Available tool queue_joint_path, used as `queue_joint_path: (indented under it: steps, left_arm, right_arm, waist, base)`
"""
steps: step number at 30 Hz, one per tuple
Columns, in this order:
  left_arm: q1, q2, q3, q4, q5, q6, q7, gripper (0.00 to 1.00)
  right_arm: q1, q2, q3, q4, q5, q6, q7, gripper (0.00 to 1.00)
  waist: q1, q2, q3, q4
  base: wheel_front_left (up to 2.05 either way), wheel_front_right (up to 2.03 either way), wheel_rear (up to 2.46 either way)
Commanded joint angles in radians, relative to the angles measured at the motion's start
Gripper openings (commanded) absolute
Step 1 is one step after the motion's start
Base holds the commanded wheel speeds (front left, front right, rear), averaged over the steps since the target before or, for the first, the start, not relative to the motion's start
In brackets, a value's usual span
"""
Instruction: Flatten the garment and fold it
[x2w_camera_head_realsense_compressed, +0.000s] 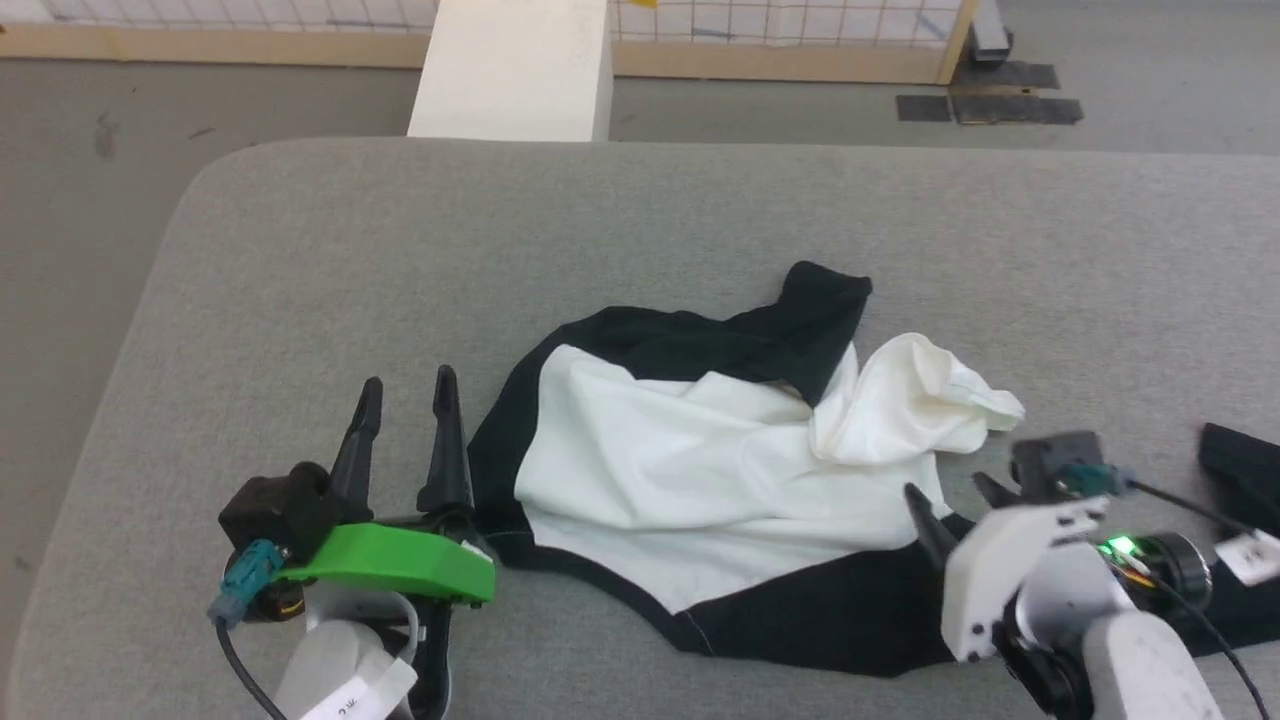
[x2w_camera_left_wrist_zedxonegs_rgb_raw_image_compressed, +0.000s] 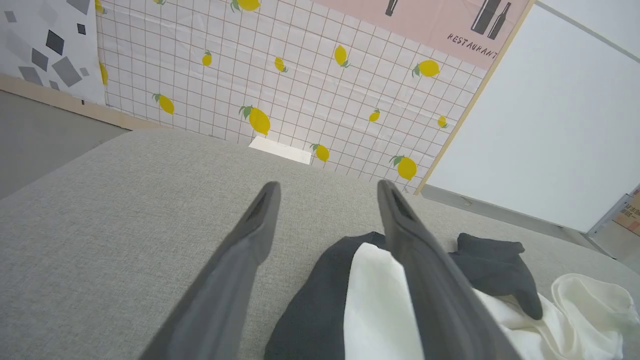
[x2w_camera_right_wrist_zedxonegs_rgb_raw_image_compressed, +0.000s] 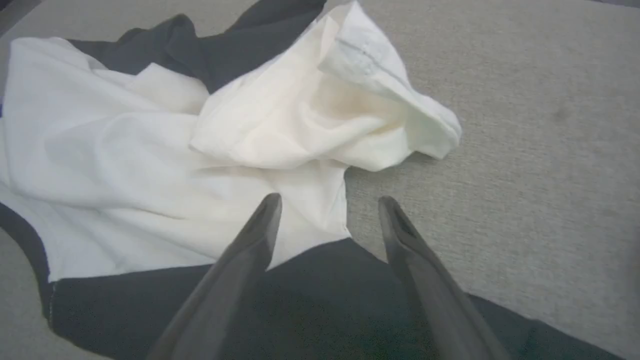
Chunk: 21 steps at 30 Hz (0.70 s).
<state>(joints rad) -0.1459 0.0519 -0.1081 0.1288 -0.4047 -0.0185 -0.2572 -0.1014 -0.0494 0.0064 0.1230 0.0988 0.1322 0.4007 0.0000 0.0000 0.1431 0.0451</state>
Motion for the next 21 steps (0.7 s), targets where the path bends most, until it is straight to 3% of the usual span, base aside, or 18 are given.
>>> queue_joint_path:
  steps: [1,9,10,11,12,15,21]
  left_arm:
    - [-0.018,-0.002,-0.004,-0.007,0.0,-0.005,-0.005,1.0]
    - [-0.036,-0.002,-0.022,-0.017,-0.013,0.0,-0.005,1.0]
    - [-0.037,-0.002,-0.025,-0.016,-0.015,0.001,-0.005,1.0]
    - [-0.037,-0.002,-0.027,-0.016,-0.015,0.002,-0.005,1.0]
    - [-0.037,-0.002,-0.028,-0.015,-0.016,0.003,-0.005,1.0]
    - [-0.035,-0.002,-0.031,-0.013,-0.02,0.005,-0.005,1.0]
    - [-0.028,-0.002,-0.032,-0.008,-0.024,0.009,-0.005,1.0]
  right_arm:
    - [-0.04,-0.001,0.006,0.024,-0.009,-0.002,0.029,1.0]
    - [-0.154,-0.012,-0.021,0.186,-0.05,-0.002,0.3,1.0]
    - [-0.156,-0.013,-0.022,0.2,-0.036,-0.002,0.346,0.48]
    - [-0.157,-0.02,-0.024,0.204,-0.032,-0.002,0.376,0.3]
    - [-0.16,-0.036,-0.031,0.199,-0.036,-0.002,0.398,0.0]
    - [-0.164,-0.076,-0.089,0.162,-0.063,-0.002,0.391,0.0]
    - [-0.153,-0.114,-0.32,0.083,-0.174,-0.002,0.275,0.0]
  waist:
    - [0.0,0.0,0.031,0.033]
    - [0.0,0.0,0.081,0.095]
    - [0.0,0.0,0.082,0.101]
    - [0.0,0.0,0.082,0.105]
    - [0.0,0.0,0.082,0.108]
    - [0.0,0.0,0.076,0.115]
    - [0.0,0.0,0.055,0.113]
  base:
    - [0.0,0.0,0.0]
    - [0.0,0.0,0.0]
    - [0.0,0.0,0.0]
    - [0.0,0.0,0.0]
    - [0.0,0.0,0.0]
    - [0.0,0.0,0.0]
    - [0.0,0.0,0.0]
